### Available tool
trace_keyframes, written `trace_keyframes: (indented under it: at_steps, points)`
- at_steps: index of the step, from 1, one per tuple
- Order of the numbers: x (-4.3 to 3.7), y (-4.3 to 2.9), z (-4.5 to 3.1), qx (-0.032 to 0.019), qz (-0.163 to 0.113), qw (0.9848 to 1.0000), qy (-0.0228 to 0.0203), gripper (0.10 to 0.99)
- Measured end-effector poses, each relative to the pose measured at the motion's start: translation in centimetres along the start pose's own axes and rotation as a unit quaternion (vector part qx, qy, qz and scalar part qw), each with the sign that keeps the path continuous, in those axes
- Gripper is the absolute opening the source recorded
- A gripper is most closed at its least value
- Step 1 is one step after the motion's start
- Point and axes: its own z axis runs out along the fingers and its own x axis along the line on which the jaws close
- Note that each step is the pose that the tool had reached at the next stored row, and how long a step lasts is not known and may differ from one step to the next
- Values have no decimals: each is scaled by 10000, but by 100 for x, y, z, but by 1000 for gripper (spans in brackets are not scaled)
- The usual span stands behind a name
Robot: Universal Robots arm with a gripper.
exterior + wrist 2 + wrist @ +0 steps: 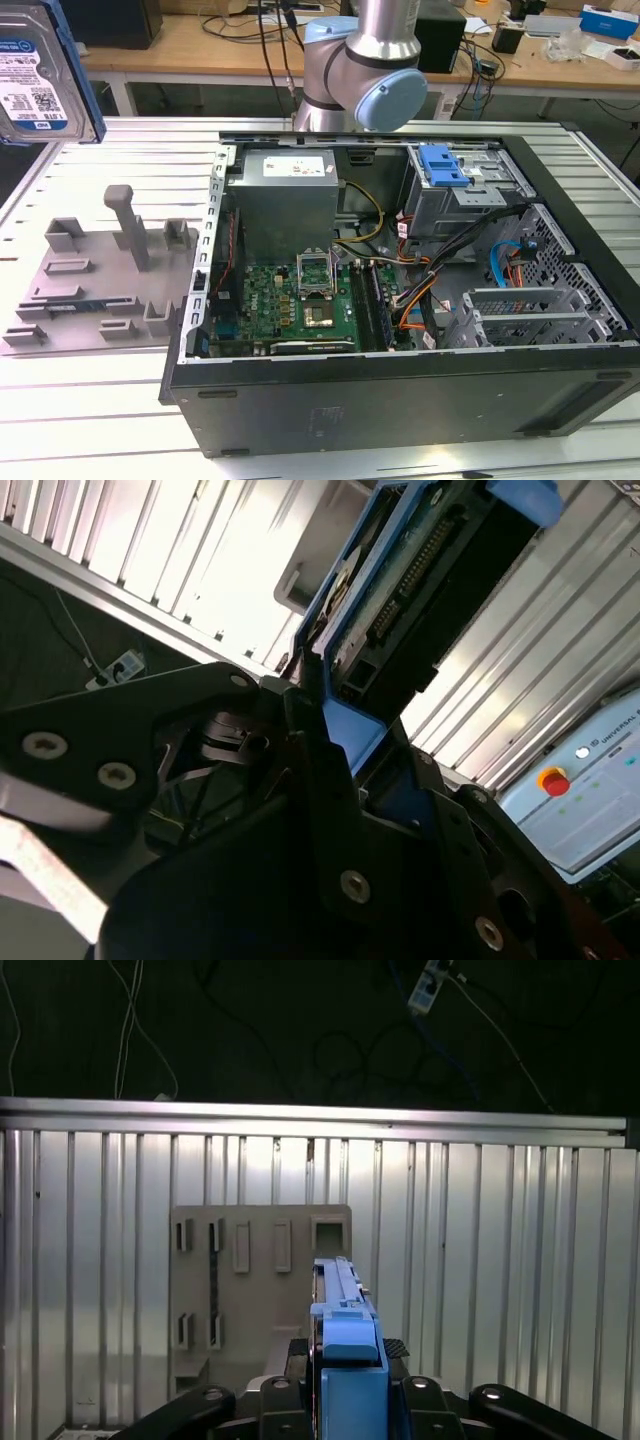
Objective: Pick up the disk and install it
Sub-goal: 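Pick up the disk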
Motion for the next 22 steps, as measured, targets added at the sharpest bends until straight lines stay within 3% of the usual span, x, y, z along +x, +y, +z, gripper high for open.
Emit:
trace_keyframes:
  at_steps: [2, 5, 13, 22]
  points:
    - [38, -49, -12, 0, 1, 10000, -3, 369]
    - [153, -226, -23, -9, 1, 10000, -5, 369]
    - [325, -553, -23, -22, 1, 10000, -5, 369]
    - [499, -1020, -23, -24, 1, 10000, -5, 369]
